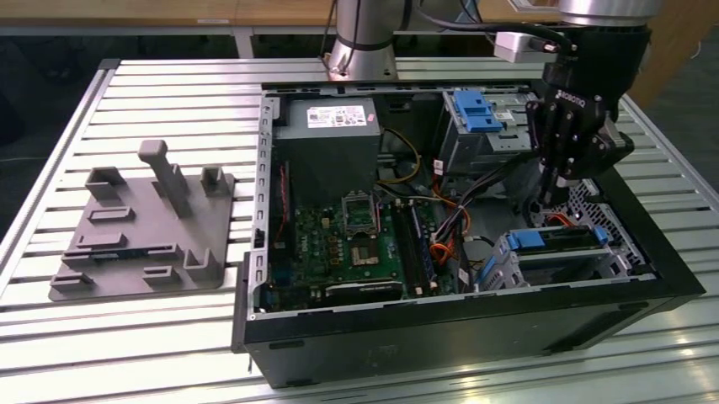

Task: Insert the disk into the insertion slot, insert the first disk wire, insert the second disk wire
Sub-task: 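Insert the second disk wire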

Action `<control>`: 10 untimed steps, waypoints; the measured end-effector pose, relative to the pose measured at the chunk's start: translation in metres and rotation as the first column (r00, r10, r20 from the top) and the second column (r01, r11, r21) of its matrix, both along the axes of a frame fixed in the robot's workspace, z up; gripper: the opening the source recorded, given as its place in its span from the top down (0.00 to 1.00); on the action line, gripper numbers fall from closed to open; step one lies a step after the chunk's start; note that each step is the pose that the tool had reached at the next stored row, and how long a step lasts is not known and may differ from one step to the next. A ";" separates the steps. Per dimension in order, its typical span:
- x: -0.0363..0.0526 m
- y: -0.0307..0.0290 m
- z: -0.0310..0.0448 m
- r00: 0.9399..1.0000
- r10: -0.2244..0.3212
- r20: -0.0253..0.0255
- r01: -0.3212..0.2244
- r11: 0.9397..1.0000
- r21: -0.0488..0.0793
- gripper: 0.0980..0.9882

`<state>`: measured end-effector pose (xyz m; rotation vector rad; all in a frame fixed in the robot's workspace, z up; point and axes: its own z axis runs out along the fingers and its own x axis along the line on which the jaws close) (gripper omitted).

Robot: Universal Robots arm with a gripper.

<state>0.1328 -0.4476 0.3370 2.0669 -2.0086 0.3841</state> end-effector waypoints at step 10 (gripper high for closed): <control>0.0154 -0.0027 0.0000 0.999 0.000 -0.041 0.000 1.000 0.003 0.89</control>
